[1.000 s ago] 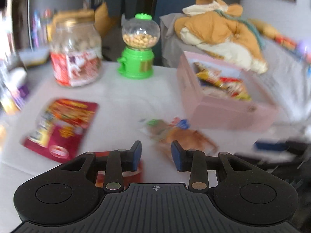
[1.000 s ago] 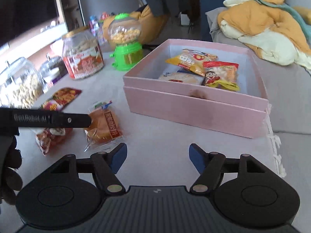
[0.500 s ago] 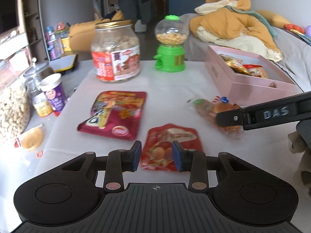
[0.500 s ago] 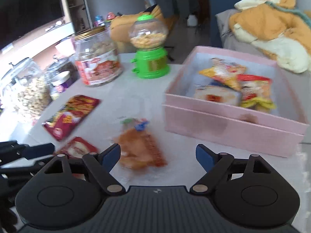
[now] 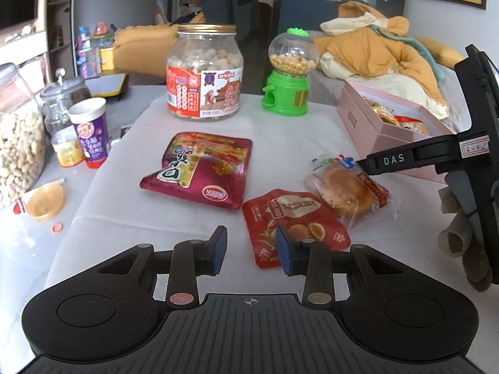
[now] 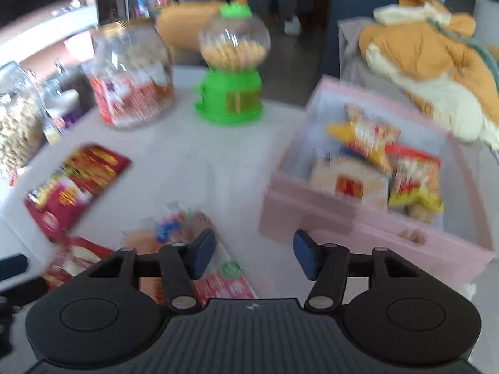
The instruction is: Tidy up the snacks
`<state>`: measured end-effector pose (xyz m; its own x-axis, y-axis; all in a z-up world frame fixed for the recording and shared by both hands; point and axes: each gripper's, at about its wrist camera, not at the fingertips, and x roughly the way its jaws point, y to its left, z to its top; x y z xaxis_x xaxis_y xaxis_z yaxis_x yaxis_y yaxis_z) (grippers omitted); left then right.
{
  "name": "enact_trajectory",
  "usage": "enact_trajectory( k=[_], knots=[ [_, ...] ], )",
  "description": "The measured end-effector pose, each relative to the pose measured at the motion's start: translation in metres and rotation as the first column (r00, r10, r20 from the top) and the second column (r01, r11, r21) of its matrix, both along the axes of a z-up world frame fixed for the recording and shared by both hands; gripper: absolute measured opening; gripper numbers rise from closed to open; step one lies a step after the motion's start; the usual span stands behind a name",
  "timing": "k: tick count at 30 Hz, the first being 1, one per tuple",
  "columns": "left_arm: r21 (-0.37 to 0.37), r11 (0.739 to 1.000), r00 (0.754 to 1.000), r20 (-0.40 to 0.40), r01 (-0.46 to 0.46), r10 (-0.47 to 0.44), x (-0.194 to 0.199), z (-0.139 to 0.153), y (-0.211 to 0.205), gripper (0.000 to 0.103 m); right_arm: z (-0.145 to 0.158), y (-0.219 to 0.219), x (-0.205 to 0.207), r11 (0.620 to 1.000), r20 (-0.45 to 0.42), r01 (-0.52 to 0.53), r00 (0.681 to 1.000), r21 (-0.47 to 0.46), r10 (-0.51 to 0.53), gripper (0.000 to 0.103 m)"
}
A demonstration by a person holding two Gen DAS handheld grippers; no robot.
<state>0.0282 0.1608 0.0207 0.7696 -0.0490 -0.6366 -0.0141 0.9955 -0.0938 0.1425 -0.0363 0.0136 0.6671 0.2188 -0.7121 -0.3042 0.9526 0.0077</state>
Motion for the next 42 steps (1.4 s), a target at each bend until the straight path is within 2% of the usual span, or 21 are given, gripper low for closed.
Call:
enact_trajectory(
  k=[2, 5, 11, 12, 14, 17, 20, 24, 27, 30, 31, 32, 34, 38, 39, 40, 42],
  knots=[
    [-0.003, 1.000, 1.000, -0.004, 0.001, -0.001, 0.001, -0.001, 0.001, 0.039, -0.001, 0.000, 0.002, 1.000, -0.006, -0.008, 1.000, 0.015, 0.008, 0.058],
    [-0.006, 1.000, 1.000, -0.004, 0.001, -0.001, 0.001, -0.001, 0.001, 0.039, -0.002, 0.007, 0.004, 0.998, -0.020, -0.058, 0.998, 0.035, 0.058, 0.069],
    [0.002, 1.000, 1.000, -0.006, 0.002, -0.002, 0.000, 0.001, -0.002, 0.039, -0.007, 0.009, 0.004, 0.989, -0.070, -0.106, 0.991, 0.101, 0.114, 0.069],
    [0.002, 1.000, 1.000, -0.009, 0.002, -0.002, 0.000, 0.001, -0.002, 0.039, -0.008, 0.008, 0.002, 0.988, -0.064, -0.115, 0.990, 0.101, 0.122, 0.069],
    [0.007, 1.000, 1.000, -0.011, 0.001, -0.001, 0.000, 0.002, -0.002, 0.039, -0.008, 0.007, -0.005, 0.988, -0.047, -0.141, 0.988, 0.070, 0.144, 0.059],
    [0.013, 1.000, 1.000, -0.012, 0.001, -0.001, -0.001, 0.002, -0.003, 0.039, -0.007, 0.001, -0.020, 0.984, -0.033, -0.175, 0.984, 0.016, 0.176, 0.051],
    [0.004, 1.000, 1.000, 0.003, 0.000, 0.000, -0.002, 0.005, -0.003, 0.039, -0.006, -0.012, -0.032, 0.987, -0.029, -0.161, 0.987, -0.001, 0.161, 0.047],
    [-0.036, 0.999, 0.998, 0.058, 0.002, 0.000, -0.007, 0.016, 0.000, 0.038, -0.006, -0.041, -0.043, 0.994, -0.038, -0.107, 0.993, 0.026, 0.107, 0.045],
    [-0.048, 0.997, 0.996, 0.072, 0.065, -0.061, -0.002, 0.023, -0.010, 0.039, -0.007, -0.061, -0.054, 0.997, -0.030, -0.068, 0.997, 0.029, 0.069, 0.045],
    [0.018, 0.984, 0.981, 0.083, 0.176, -0.177, 0.012, 0.027, -0.030, 0.040, -0.009, -0.079, -0.065, 0.999, -0.011, -0.042, 0.999, 0.032, 0.042, 0.045],
    [0.021, 0.984, 0.981, 0.068, 0.179, -0.180, 0.020, 0.026, -0.033, 0.042, -0.010, -0.084, -0.068, 0.999, -0.008, -0.036, 0.999, 0.035, 0.036, 0.047],
    [0.003, 0.987, 0.987, 0.034, 0.158, -0.158, 0.030, 0.025, -0.033, 0.039, -0.011, -0.090, -0.071, 0.998, -0.005, -0.029, 1.000, 0.049, 0.029, 0.049],
    [-0.062, 0.992, 0.993, -0.036, 0.106, -0.108, 0.045, 0.022, -0.030, 0.038, -0.013, -0.100, -0.076, 0.997, 0.009, -0.018, 1.000, 0.077, 0.017, 0.052],
    [-0.167, 0.979, 0.988, -0.080, 0.114, -0.129, 0.057, 0.016, -0.041, 0.038, -0.021, -0.110, -0.089, 0.995, 0.066, 0.011, 0.998, 0.101, -0.017, 0.067],
    [-0.179, 0.977, 0.987, -0.081, 0.119, -0.136, 0.062, 0.015, -0.047, 0.038, -0.020, -0.109, -0.090, 0.996, 0.073, 0.018, 0.997, 0.090, -0.025, 0.071],
    [-0.178, 0.976, 0.987, -0.077, 0.123, -0.138, 0.066, 0.014, -0.053, 0.039, -0.020, -0.107, -0.090, 0.996, 0.075, 0.024, 0.997, 0.081, -0.030, 0.080],
    [-0.139, 0.981, 0.987, -0.063, 0.138, -0.148, 0.076, 0.013, -0.070, 0.039, -0.021, -0.104, -0.087, 0.998, 0.063, 0.024, 0.998, 0.063, -0.028, 0.081]
  ],
)
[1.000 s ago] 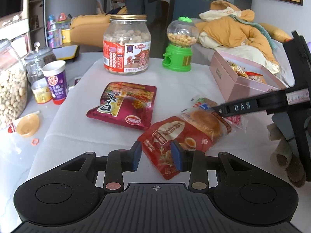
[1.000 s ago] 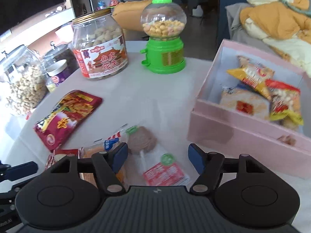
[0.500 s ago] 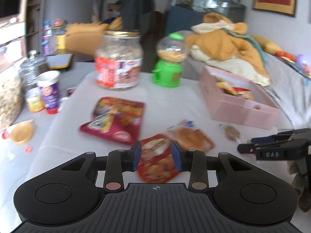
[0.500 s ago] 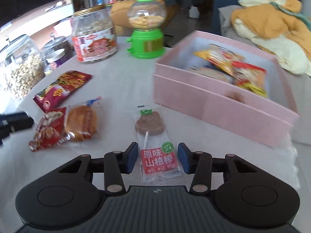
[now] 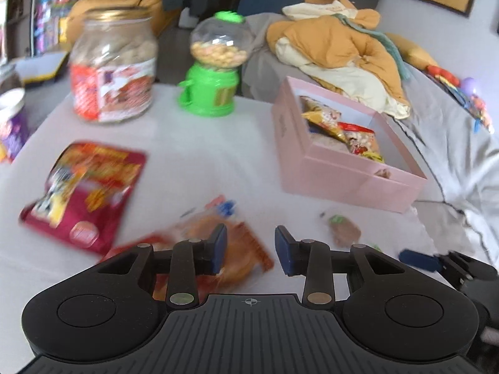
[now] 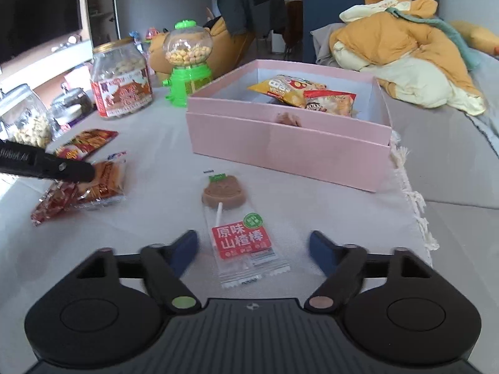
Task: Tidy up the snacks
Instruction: 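Grasp the round pastry bag with the left tool while the right grasps the hawthorn lollipop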
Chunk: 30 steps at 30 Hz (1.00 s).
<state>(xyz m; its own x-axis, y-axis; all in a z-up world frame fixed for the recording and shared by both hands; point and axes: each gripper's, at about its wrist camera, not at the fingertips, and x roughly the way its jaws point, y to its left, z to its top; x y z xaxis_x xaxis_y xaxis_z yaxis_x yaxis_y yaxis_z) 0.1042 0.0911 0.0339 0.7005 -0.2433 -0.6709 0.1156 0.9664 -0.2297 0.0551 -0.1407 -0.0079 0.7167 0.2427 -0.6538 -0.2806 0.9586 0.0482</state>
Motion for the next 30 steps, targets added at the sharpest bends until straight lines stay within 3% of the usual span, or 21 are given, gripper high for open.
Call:
enact_trajectory(
  k=[4, 7, 10, 13, 16, 19, 23, 27, 30],
  knots=[
    [0.089, 0.990, 0.994, -0.006, 0.109, -0.109, 0.008, -0.007, -0.035, 0.039, -0.001, 0.001, -0.002, 1.000, -0.002, -0.006, 1.000, -0.004, 0.006, 0.085],
    [0.107, 0.971, 0.977, -0.028, 0.215, -0.213, -0.006, -0.013, -0.051, 0.041, -0.001, -0.001, -0.002, 1.000, -0.001, -0.004, 1.000, 0.007, 0.004, 0.086],
    [0.166, 0.978, 0.988, 0.060, 0.129, -0.141, -0.031, -0.004, -0.043, 0.038, -0.002, -0.002, -0.002, 1.000, 0.000, 0.006, 1.000, 0.013, -0.006, 0.086],
    [0.114, 0.993, 0.995, 0.098, -0.033, 0.022, -0.039, 0.009, -0.016, 0.038, -0.002, -0.002, -0.001, 1.000, -0.002, 0.005, 1.000, 0.016, -0.005, 0.087],
    [0.035, 0.987, 0.988, 0.037, -0.154, 0.153, -0.031, 0.009, 0.013, 0.038, -0.002, -0.002, -0.002, 1.000, -0.001, 0.005, 1.000, 0.012, -0.005, 0.087],
    [-0.032, 0.991, 0.991, -0.049, -0.127, 0.126, -0.018, -0.002, 0.017, 0.041, -0.002, -0.002, -0.002, 1.000, -0.002, 0.005, 1.000, 0.013, -0.005, 0.087],
    [0.059, 0.998, 0.999, -0.040, -0.018, 0.020, -0.010, -0.014, -0.015, 0.061, -0.002, -0.002, -0.002, 1.000, -0.002, 0.005, 1.000, 0.012, -0.005, 0.087],
    [0.203, 0.979, 0.999, -0.014, 0.034, -0.032, -0.004, -0.023, -0.042, 0.065, -0.002, -0.002, -0.002, 1.000, -0.001, 0.006, 1.000, 0.014, -0.006, 0.088],
    [0.258, 0.965, 0.999, 0.013, 0.042, -0.047, -0.001, -0.026, -0.051, 0.067, -0.003, -0.002, -0.002, 1.000, 0.000, 0.004, 1.000, 0.016, -0.004, 0.088]
  ],
)
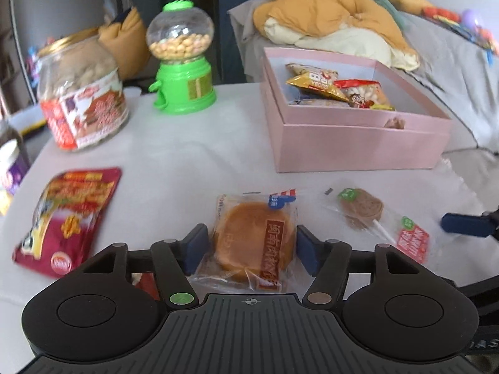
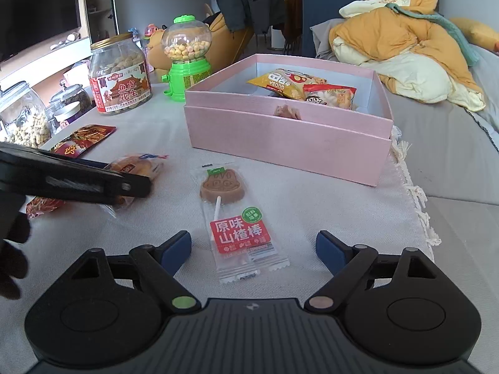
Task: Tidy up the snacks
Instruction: 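Grasp the round pastry bag with the left tool while the right grasps the hawthorn lollipop, then drop the pastry bag into the pink box with the left tool while the right drops the lollipop in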
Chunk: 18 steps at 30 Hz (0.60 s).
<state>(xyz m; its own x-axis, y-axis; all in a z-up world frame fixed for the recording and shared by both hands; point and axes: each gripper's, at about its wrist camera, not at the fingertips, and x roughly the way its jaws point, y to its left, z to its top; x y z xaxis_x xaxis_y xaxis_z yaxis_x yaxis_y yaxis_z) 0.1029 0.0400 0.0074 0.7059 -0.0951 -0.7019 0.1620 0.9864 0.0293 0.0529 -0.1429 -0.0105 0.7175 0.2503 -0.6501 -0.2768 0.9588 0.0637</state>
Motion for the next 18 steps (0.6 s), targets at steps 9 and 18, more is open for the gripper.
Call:
enact_trajectory(
  k=[9, 18],
  knots=[
    [-0.036, 0.998, 0.992, 0.109, 0.061, -0.057, -0.041, -0.009, 0.011, 0.061, -0.001, 0.002, 0.005, 1.000, -0.019, -0.021, 1.000, -0.010, 0.020, 0.096],
    [-0.029, 0.999, 0.992, 0.123, 0.028, -0.024, -0.061, -0.008, 0.009, 0.060, 0.001, 0.009, 0.026, 1.000, -0.046, 0.000, 0.999, -0.011, -0.001, 0.102]
  ],
)
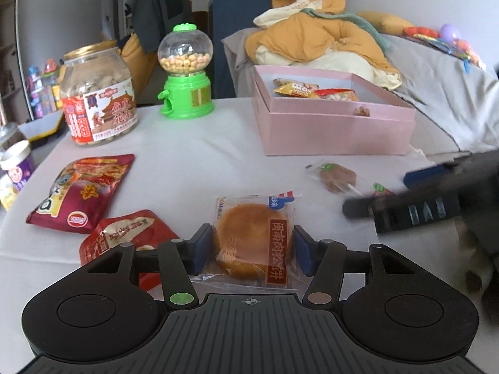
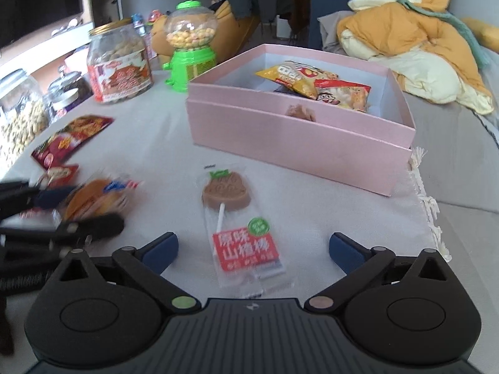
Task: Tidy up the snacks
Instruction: 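Drop the pastry bag into the pink box with the left tool while the right drops the lollipop in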
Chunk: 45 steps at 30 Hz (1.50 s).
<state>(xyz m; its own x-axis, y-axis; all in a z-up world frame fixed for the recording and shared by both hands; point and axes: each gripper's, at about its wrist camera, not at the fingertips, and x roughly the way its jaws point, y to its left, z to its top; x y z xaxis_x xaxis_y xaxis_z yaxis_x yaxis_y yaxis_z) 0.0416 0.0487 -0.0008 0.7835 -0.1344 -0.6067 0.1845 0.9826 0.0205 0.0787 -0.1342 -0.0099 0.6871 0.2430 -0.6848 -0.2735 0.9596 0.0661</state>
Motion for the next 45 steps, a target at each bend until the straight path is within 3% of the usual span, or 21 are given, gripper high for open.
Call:
enact_trajectory(
  k=[5, 9, 11, 13, 21, 29, 34, 40, 45],
  knots=[
    [-0.003, 1.000, 1.000, -0.003, 0.000, 0.000, 0.001, 0.000, 0.002, 0.060, 0.003, -0.004, 0.019, 0.997, -0.017, 0.058, 0.998, 0.045, -0.057, 0.097],
    [0.016, 1.000, 1.000, 0.000, 0.002, -0.002, 0.000, -0.001, -0.001, 0.061, 0.003, 0.020, 0.028, 0.998, 0.002, 0.016, 1.000, -0.066, -0.016, 0.090],
    [0.015, 1.000, 1.000, 0.000, 0.004, -0.004, 0.000, -0.001, -0.001, 0.061, 0.009, 0.028, 0.028, 0.998, -0.007, -0.027, 1.000, -0.060, 0.027, 0.059],
    [0.010, 1.000, 1.000, 0.001, 0.006, -0.006, 0.000, -0.001, 0.000, 0.061, 0.014, 0.032, 0.026, 0.998, -0.024, -0.048, 0.999, -0.052, 0.046, 0.042],
    [0.009, 1.000, 1.000, 0.006, 0.007, -0.007, -0.001, -0.001, 0.000, 0.061, 0.016, 0.004, 0.007, 0.999, -0.048, -0.006, 0.999, -0.040, 0.004, 0.040],
    [0.013, 1.000, 1.000, -0.001, 0.005, -0.005, 0.000, 0.000, 0.000, 0.060, 0.019, -0.025, -0.008, 0.995, -0.042, 0.046, 0.998, -0.088, -0.050, 0.038],
    [0.015, 1.000, 1.000, -0.019, 0.005, -0.005, 0.000, 0.005, -0.005, 0.060, 0.035, -0.035, -0.023, 0.999, -0.032, 0.021, 0.999, -0.038, -0.022, 0.036],
    [-0.033, 0.999, 0.998, 0.049, 0.041, -0.040, -0.005, 0.029, -0.010, 0.060, 0.054, -0.057, -0.044, 1.000, 0.006, -0.012, 1.000, 0.009, 0.012, 0.036],
    [-0.091, 0.992, 0.992, 0.103, 0.084, -0.074, 0.020, 0.066, -0.025, 0.060, 0.061, -0.067, -0.043, 0.999, 0.010, -0.012, 1.000, 0.036, 0.012, 0.036]
  ],
)
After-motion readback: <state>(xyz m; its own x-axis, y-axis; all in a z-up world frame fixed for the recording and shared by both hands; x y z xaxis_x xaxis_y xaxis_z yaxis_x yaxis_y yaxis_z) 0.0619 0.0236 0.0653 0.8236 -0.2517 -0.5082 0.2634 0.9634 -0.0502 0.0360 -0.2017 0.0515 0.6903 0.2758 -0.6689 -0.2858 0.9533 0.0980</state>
